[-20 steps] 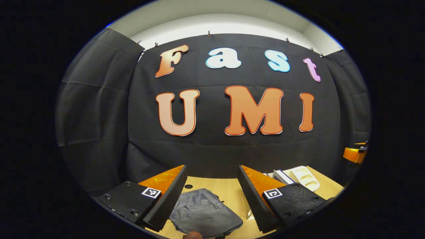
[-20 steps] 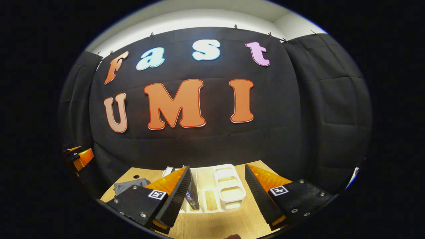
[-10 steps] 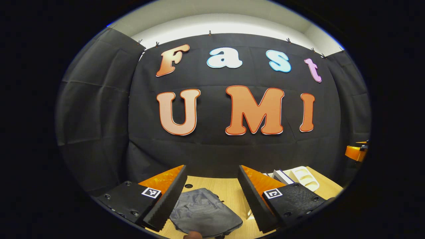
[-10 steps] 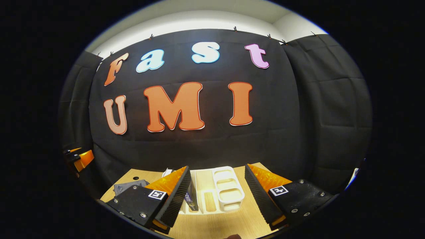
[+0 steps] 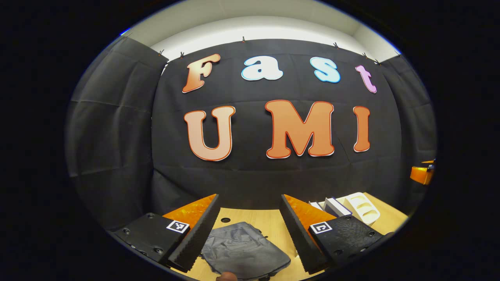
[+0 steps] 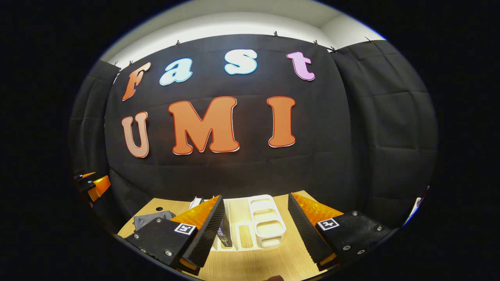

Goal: Open the schoolbag, grab two books from the bookshelf and put them into the schoolbag.

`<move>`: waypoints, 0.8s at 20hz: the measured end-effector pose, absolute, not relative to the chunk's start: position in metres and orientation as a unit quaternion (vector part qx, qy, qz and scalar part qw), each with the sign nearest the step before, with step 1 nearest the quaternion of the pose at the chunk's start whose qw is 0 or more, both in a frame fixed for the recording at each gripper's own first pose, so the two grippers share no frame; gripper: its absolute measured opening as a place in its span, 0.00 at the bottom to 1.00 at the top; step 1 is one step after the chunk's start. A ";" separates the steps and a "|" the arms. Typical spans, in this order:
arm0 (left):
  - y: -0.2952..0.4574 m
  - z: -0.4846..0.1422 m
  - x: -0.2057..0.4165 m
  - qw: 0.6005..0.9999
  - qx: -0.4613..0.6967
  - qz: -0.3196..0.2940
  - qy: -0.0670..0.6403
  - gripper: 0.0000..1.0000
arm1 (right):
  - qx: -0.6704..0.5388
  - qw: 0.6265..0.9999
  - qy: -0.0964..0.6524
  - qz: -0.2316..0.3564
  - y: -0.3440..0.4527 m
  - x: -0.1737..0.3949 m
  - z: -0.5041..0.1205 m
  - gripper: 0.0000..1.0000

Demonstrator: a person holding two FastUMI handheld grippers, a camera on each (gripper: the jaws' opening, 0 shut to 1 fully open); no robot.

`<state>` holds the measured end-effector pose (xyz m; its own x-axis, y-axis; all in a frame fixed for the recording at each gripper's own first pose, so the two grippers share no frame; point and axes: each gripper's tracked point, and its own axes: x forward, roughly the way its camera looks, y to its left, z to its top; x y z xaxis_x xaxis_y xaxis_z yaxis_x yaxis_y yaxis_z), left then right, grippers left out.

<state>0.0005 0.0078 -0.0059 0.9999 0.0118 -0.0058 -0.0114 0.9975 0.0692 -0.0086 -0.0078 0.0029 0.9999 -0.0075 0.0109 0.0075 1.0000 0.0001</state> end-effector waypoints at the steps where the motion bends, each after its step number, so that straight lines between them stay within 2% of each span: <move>1: 0.008 -0.013 0.001 0.999 0.052 0.004 0.008 0.96 | 0.001 1.000 -0.002 -0.003 -0.007 -0.009 0.000 0.97; 5: 0.012 -0.052 0.000 0.992 0.114 -0.010 0.046 1.00 | -0.001 1.000 0.011 -0.005 -0.011 -0.010 -0.010 0.97; 6: 0.011 -0.063 0.000 0.990 0.126 -0.016 0.056 0.97 | -0.002 1.000 0.014 -0.006 -0.012 -0.010 -0.012 0.97; 10: 0.018 -0.100 -0.004 0.975 0.203 -0.027 0.081 0.97 | 0.000 0.999 0.029 -0.012 -0.017 -0.010 -0.025 0.97; 16: 0.011 -0.161 -0.019 0.955 0.260 -0.052 0.132 0.97 | -0.005 0.998 0.058 -0.019 -0.022 -0.012 -0.048 0.97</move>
<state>-0.0189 0.0109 -0.1613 0.9600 -0.0307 -0.2783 0.1677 0.8591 0.4835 -0.0118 -0.0216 -0.0478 0.9925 -0.0379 -0.1166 0.0368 0.9993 -0.0117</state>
